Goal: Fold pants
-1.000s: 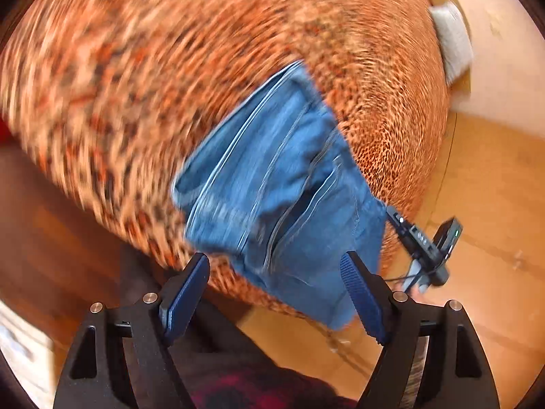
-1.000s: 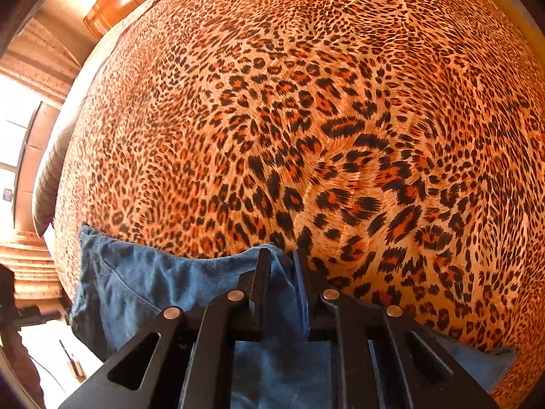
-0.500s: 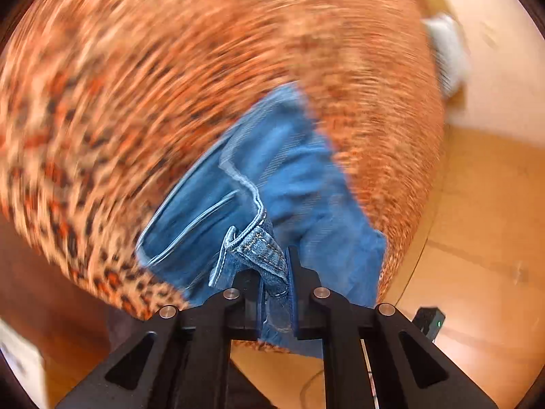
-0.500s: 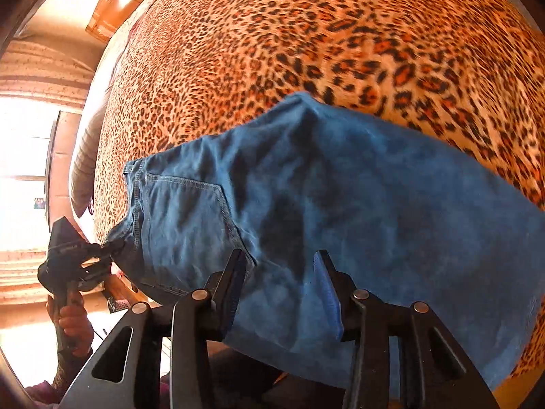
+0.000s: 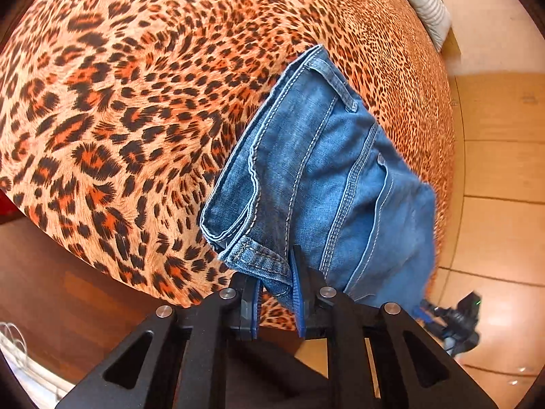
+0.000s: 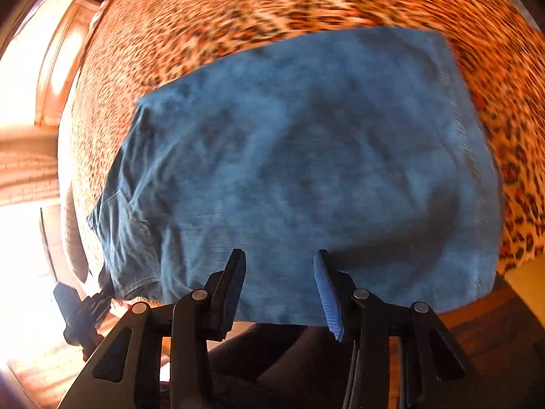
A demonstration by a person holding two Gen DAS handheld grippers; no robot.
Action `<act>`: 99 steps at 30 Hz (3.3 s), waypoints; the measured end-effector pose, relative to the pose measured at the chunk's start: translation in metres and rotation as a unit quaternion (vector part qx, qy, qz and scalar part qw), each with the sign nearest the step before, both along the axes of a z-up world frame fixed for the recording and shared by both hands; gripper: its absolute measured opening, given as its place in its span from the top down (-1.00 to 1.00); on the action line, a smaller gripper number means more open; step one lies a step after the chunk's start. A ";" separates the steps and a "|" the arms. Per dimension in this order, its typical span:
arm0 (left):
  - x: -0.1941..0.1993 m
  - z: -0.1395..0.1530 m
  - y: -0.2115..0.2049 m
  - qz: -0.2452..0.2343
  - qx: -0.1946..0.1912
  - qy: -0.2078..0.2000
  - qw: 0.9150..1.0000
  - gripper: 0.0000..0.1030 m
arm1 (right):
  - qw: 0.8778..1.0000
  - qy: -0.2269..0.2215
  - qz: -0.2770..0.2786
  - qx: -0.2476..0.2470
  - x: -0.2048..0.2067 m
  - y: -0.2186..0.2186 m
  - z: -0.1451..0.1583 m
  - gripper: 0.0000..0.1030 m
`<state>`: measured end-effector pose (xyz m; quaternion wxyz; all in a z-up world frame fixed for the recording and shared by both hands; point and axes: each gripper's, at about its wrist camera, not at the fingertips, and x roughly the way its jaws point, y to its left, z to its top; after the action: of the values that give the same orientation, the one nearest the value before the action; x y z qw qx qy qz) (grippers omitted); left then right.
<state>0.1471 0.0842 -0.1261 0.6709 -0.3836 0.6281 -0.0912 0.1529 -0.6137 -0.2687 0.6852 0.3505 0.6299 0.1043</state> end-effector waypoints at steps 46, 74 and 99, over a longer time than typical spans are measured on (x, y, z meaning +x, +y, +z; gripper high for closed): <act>0.178 0.130 -0.548 -0.597 0.092 -0.083 0.793 -0.34 | 0.919 -0.124 -0.353 0.124 -0.151 -0.088 -0.075 -0.26; 0.099 -0.005 -0.739 -0.855 0.197 -0.125 0.463 0.67 | 0.910 -0.140 -0.344 0.185 -0.147 -0.109 -0.099 -0.29; 0.148 0.094 -0.481 -0.683 0.188 -0.182 0.682 0.70 | 0.964 -0.261 -0.004 0.058 -0.067 0.014 0.046 0.62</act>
<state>0.2954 -0.3972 -0.0324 0.5813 0.3102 0.5855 -0.4723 0.0863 -0.6001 -0.2232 0.8049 0.3528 0.4205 0.2257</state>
